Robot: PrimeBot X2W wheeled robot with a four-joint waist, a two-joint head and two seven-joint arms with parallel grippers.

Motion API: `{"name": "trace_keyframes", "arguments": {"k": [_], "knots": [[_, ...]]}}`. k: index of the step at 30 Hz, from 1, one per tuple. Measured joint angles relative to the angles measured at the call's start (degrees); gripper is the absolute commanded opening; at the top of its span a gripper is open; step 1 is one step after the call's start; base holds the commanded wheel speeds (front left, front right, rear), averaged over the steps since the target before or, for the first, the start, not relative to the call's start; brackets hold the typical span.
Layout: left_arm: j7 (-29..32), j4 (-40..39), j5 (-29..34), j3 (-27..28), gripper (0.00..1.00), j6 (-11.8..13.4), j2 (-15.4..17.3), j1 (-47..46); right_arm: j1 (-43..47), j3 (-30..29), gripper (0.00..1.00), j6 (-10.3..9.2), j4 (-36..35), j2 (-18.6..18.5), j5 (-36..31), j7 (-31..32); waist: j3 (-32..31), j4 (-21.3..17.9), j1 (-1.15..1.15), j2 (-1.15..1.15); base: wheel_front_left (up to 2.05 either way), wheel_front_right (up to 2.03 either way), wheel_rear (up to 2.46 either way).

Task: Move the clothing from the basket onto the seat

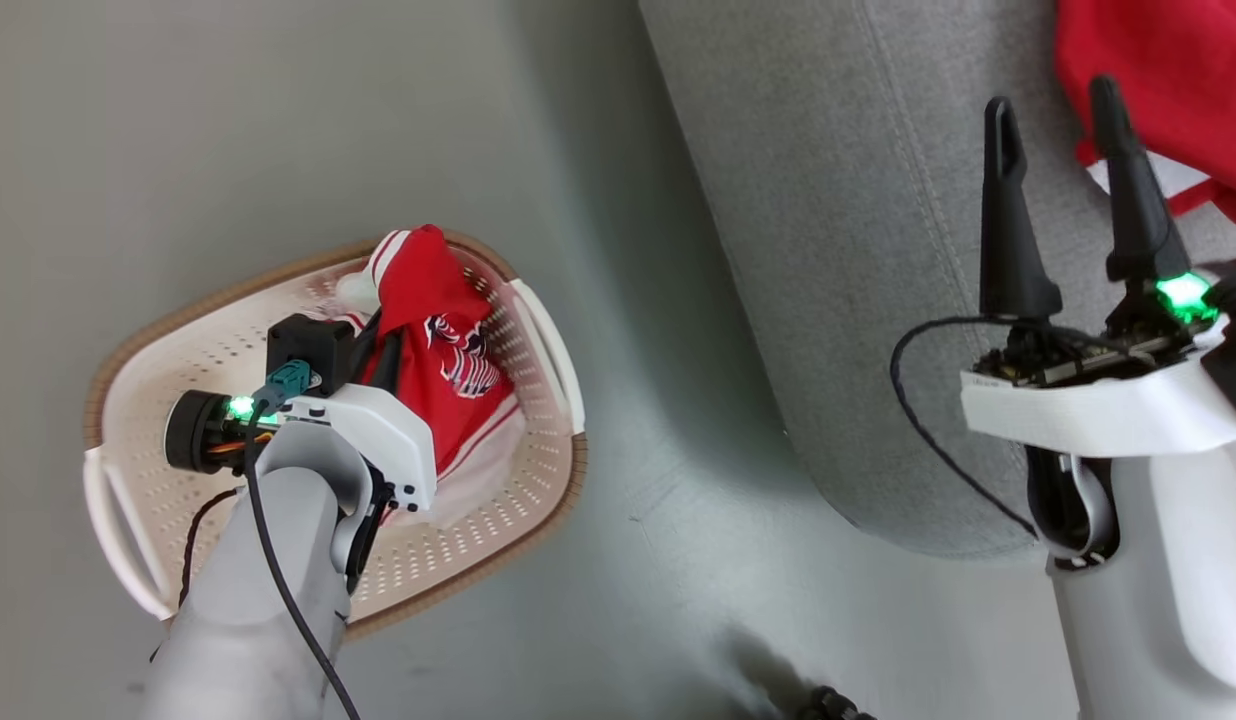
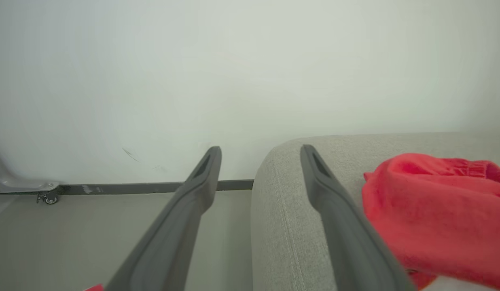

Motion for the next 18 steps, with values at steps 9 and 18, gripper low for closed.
{"name": "trace_keyframes", "arguments": {"k": [9,18], "knots": [[-0.38,-3.82,-0.16,-0.59,0.00,-0.19,-0.86,0.18,-1.35,0.91,1.00,0.00,1.64,-1.77,-0.69,-0.02,-3.07,3.13,0.00,0.00,0.00,0.00,0.00],[-0.40,-12.11,-1.23,1.51,0.00,-0.12,-1.37,0.30,-1.48,2.18,1.00,0.00,3.68,-3.81,-1.32,-0.07,-7.07,6.92,0.00,0.00,0.00,0.00,0.00]]}}
